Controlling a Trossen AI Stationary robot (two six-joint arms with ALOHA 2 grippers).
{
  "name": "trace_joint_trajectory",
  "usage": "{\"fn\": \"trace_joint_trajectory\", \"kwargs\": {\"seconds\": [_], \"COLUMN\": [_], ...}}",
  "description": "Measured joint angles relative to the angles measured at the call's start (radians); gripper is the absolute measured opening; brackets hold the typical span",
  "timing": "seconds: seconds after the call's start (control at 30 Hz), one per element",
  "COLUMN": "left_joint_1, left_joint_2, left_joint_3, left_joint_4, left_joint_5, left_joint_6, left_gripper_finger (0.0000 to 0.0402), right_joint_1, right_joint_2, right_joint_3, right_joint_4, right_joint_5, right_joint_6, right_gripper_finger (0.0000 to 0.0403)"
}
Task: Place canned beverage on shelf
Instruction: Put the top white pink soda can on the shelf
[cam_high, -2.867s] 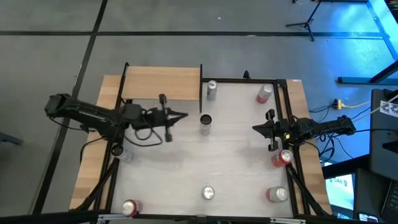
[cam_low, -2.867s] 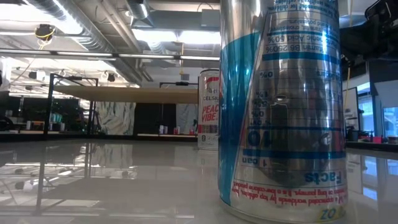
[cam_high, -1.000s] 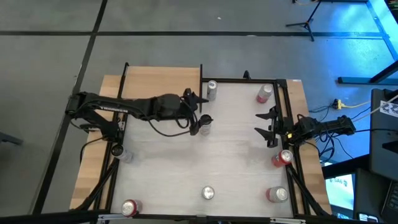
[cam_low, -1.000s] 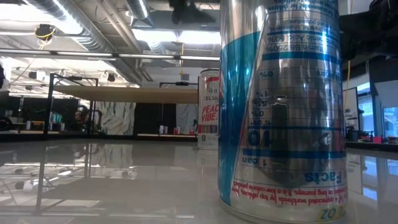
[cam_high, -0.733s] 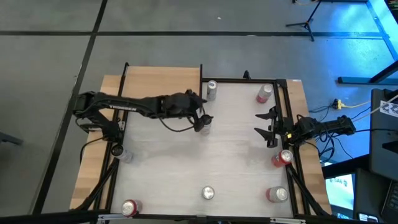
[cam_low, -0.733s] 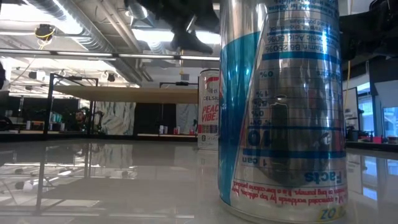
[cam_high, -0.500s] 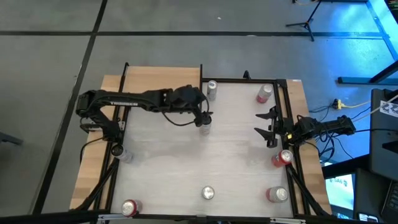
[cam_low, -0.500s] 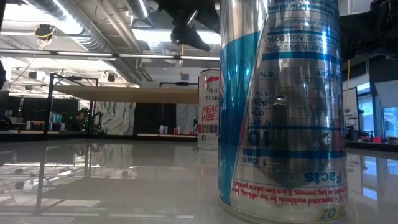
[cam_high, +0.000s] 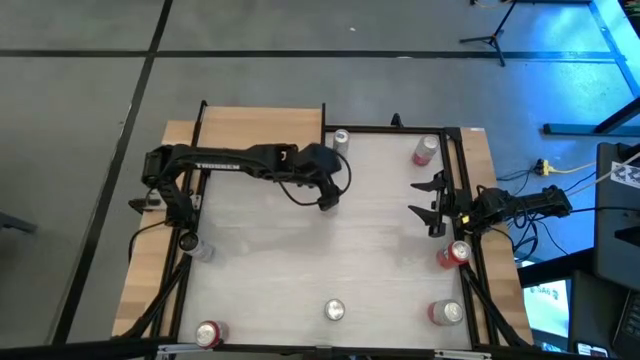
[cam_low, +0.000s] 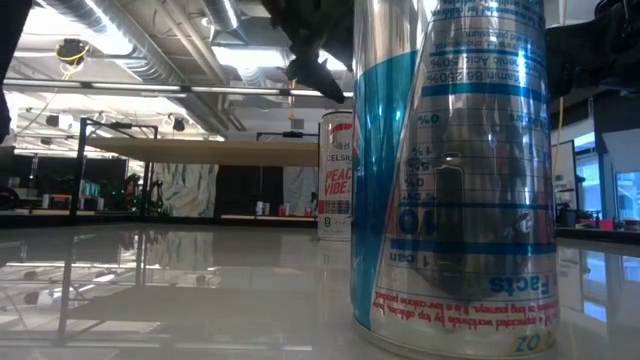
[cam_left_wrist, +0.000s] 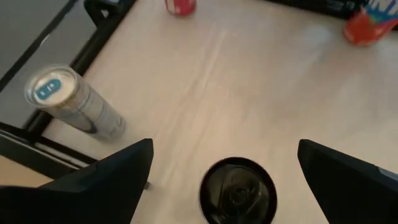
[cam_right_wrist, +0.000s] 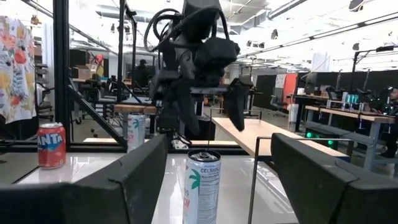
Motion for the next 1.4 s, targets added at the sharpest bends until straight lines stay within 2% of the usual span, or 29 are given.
{"fn": "trace_joint_trajectory", "kwargs": {"seconds": [0.3, 0.47, 0.77, 1.03, 1.4], "left_joint_1": [0.001, 0.001, 0.001, 0.001, -0.002], "left_joint_2": [0.054, 0.056, 0.056, 0.056, 0.047], "left_joint_3": [0.000, 0.000, 0.000, 0.000, 0.000], "left_joint_4": [-0.075, -0.076, -0.062, -0.056, -0.035], "left_joint_5": [-0.037, 0.014, 0.021, 0.096, 0.122], "left_joint_6": [0.000, 0.002, 0.028, 0.030, 0.081], "left_gripper_finger": [0.0390, 0.0390, 0.0390, 0.0390, 0.0390], "right_joint_1": [0.000, 0.000, 0.000, 0.000, 0.000], "right_joint_2": [0.000, 0.000, 0.000, 0.000, 0.000], "right_joint_3": [0.000, 0.000, 0.000, 0.000, 0.000], "right_joint_4": [-0.002, -0.009, -0.015, -0.017, -0.024], "right_joint_5": [0.000, 0.000, 0.001, 0.002, 0.003], "right_joint_6": [0.000, 0.000, 0.000, 0.000, 0.000], "right_gripper_finger": [0.0287, 0.0287, 0.0287, 0.0287, 0.0287]}}
